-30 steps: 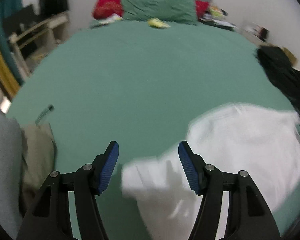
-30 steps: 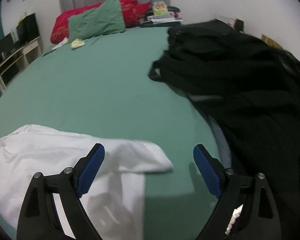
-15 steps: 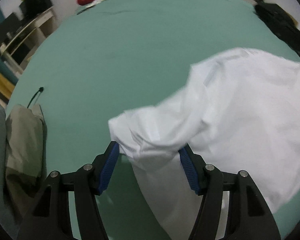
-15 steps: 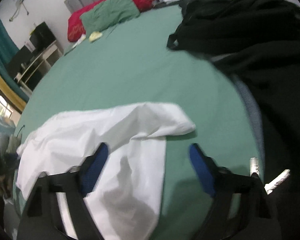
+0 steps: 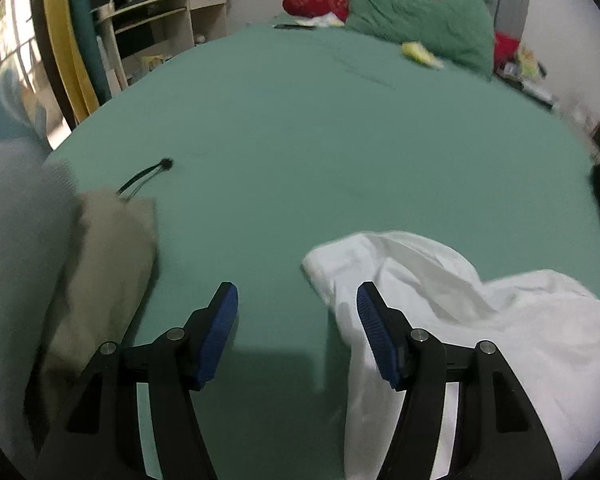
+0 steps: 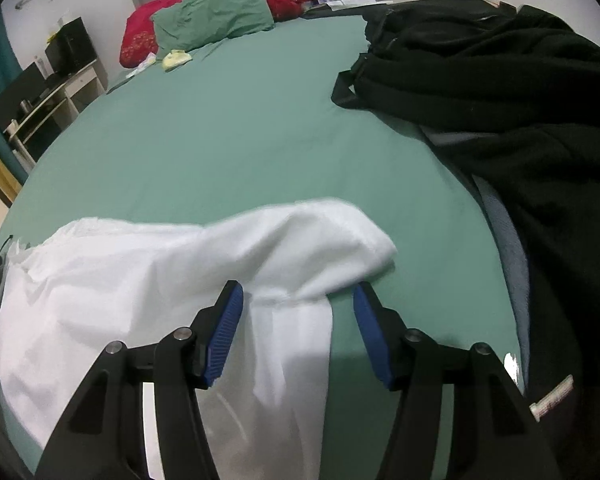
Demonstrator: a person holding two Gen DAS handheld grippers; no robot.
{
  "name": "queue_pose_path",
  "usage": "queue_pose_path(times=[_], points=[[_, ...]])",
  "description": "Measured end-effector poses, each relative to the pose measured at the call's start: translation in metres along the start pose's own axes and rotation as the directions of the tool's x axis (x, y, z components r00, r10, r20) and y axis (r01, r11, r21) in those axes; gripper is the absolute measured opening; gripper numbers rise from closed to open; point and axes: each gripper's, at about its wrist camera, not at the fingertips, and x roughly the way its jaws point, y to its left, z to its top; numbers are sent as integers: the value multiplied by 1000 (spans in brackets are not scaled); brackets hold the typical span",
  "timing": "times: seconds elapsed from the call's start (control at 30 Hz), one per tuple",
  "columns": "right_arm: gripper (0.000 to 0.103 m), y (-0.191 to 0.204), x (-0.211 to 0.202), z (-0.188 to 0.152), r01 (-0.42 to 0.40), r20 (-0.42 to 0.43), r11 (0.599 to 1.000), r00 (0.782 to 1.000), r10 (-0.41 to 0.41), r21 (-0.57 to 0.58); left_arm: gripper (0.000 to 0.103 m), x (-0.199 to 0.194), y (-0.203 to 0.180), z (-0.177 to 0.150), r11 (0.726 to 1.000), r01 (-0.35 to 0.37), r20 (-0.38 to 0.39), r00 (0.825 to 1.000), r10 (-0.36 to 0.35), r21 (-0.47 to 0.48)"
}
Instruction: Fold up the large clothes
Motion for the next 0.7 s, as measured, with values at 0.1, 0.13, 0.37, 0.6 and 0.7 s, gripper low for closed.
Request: queue_pose_path(times=[0.1,0.13,0.37,0.6,0.7], points=[[58,-2,-21,-18,-37,10,999,999,37,14,72,-18,9,-28,999,52,-15,999,-52,-12],[58,-2,-28,-25,-46,14,999,999,46,21,72,-20,6,-42,995,98,-56,994,-97,6],[58,10,-56,-89,-162,-22,981,986,166,106,72,-30,-31,-114,971,175,-153,977,-151,161],[9,24,-52,-106,-229,-14,970,973,231,81,6,-62,-45,-125,935,243,-154,966,-208,260],[9,22,-73,-113,-246,21,966,969,245,85,6,-86,-32,-126,943,245,-137,966,-218,227]])
